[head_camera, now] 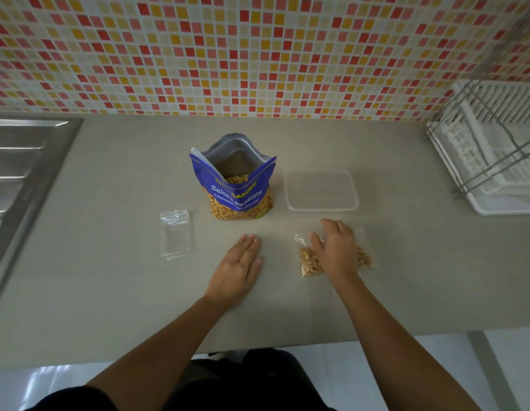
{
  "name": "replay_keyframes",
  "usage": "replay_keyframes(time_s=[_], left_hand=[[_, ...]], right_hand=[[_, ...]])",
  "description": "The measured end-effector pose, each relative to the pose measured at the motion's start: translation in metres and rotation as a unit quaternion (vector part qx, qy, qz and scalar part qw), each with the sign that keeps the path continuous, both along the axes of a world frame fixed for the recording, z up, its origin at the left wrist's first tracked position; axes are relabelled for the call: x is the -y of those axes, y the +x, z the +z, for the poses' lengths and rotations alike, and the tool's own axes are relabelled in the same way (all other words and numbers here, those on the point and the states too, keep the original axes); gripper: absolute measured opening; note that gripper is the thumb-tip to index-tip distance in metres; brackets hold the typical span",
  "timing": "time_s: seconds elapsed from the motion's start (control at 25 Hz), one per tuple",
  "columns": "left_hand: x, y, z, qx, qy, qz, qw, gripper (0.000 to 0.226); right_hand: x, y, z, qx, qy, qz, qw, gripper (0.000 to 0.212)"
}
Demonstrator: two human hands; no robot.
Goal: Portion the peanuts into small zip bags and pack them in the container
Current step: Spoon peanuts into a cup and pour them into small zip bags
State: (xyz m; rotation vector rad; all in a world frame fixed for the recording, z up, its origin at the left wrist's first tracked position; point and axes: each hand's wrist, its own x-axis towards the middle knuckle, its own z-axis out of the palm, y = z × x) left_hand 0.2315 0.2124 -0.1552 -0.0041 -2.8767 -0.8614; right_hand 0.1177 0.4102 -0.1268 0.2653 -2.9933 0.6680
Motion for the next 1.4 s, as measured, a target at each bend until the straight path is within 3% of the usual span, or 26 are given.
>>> replay_keyframes(time_s=[0.12,0.2,0.32,0.4,0.48,0.72,0.88,1.0,1.12,1.24,1.32,1.4], left_hand=[[0.027,0.013,0.011,-0.079,0.033,0.125,0.988,0.042],[0.055,0.02,0.013,-0.083,0.039,0.218,0.972,0.035],[0.094,0.016,0.015,-0.021,0.067,0.376,0.924,0.028],[0.109,0.008,0.024,0.07,0.105,0.429,0.895,0.043],[0.116,0.0,0.031,0.138,0.121,0.434,0.882,0.051],[0.137,-0.01,0.034,0.201,0.221,0.468,0.832,0.046],[0.146,-0.008,0.037,0.204,0.169,0.45,0.853,0.015],[0.158,-0.004,0.039,0.175,0.179,0.45,0.858,0.015],[0.151,0.001,0.052,0.151,0.341,0.409,0.833,0.007],[0.127,0.013,0.064,0.173,0.471,0.344,0.794,0.006],[0.111,0.021,0.064,0.189,0.536,0.314,0.761,0.007],[0.098,0.027,0.062,0.202,0.566,0.296,0.743,0.006]], right_hand=[[0.021,0.018,0.002,-0.051,-0.014,0.052,0.997,0.031],[0.047,0.034,-0.002,-0.057,-0.022,0.119,0.991,0.034],[0.089,0.054,-0.019,-0.001,-0.012,0.173,0.985,0.049],[0.111,0.068,-0.03,0.039,0.011,0.185,0.982,0.057],[0.124,0.08,-0.037,0.057,0.046,0.188,0.979,0.062],[0.127,0.092,-0.044,0.027,0.097,0.164,0.981,0.07],[0.127,0.092,-0.045,0.014,0.088,0.163,0.983,0.07],[0.126,0.091,-0.047,0.005,0.062,0.162,0.985,0.07],[0.125,0.088,-0.046,0.01,-0.029,0.157,0.987,0.065],[0.121,0.085,-0.037,0.048,-0.203,0.125,0.97,0.05],[0.121,0.085,-0.019,0.166,-0.329,0.092,0.925,0.031],[0.13,0.088,0.0,0.304,-0.446,0.081,0.838,0.026]])
